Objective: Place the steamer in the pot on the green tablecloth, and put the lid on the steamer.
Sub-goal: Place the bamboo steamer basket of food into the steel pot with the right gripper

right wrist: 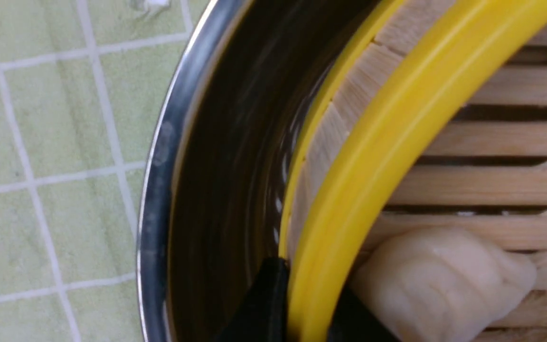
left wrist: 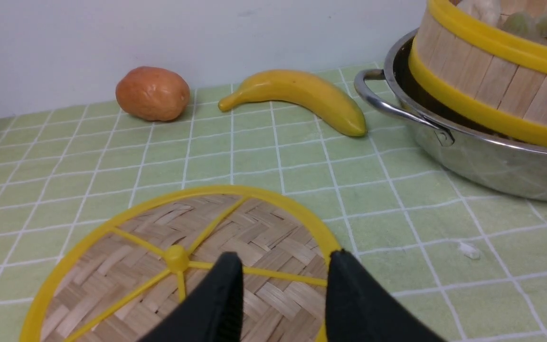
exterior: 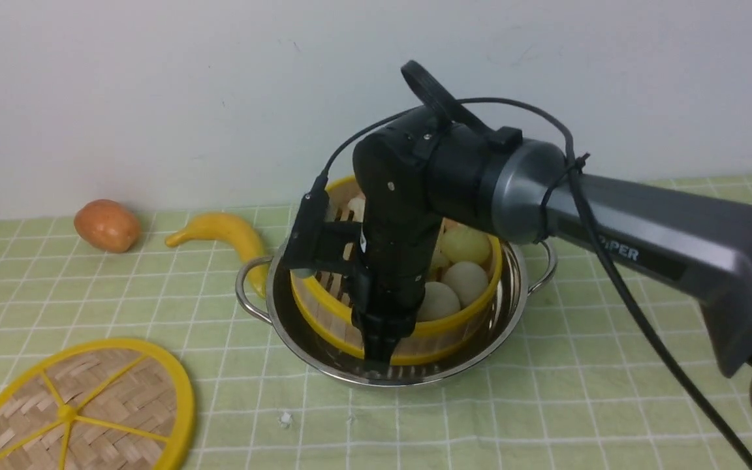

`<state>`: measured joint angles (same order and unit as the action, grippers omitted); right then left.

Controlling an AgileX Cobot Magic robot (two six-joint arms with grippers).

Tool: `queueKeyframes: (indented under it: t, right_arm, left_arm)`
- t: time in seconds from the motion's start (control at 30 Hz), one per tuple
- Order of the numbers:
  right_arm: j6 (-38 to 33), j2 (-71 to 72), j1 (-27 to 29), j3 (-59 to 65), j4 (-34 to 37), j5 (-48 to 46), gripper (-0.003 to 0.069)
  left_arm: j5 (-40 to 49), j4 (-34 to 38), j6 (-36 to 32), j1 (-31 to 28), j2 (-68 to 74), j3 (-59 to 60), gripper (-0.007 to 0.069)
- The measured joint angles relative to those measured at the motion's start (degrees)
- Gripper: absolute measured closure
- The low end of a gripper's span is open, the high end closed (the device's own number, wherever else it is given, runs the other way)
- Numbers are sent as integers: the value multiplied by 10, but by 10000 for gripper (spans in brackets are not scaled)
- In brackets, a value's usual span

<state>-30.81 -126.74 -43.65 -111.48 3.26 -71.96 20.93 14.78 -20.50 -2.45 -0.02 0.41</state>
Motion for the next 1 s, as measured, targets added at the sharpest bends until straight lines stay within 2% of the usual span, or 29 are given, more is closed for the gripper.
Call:
queueKeyframes:
  t: [0.27, 0.5, 1.0]
  right_arm:
    - [45, 0, -7, 0, 0, 0, 604]
    - [71, -5, -33, 0, -33, 0, 604]
    - [78, -36, -33, 0, -49, 9, 604]
  left_arm:
    - [0, 0, 0, 0, 0, 0, 384]
    - [0, 0, 0, 0, 0, 0, 384]
    - [0, 0, 0, 0, 0, 0, 384]
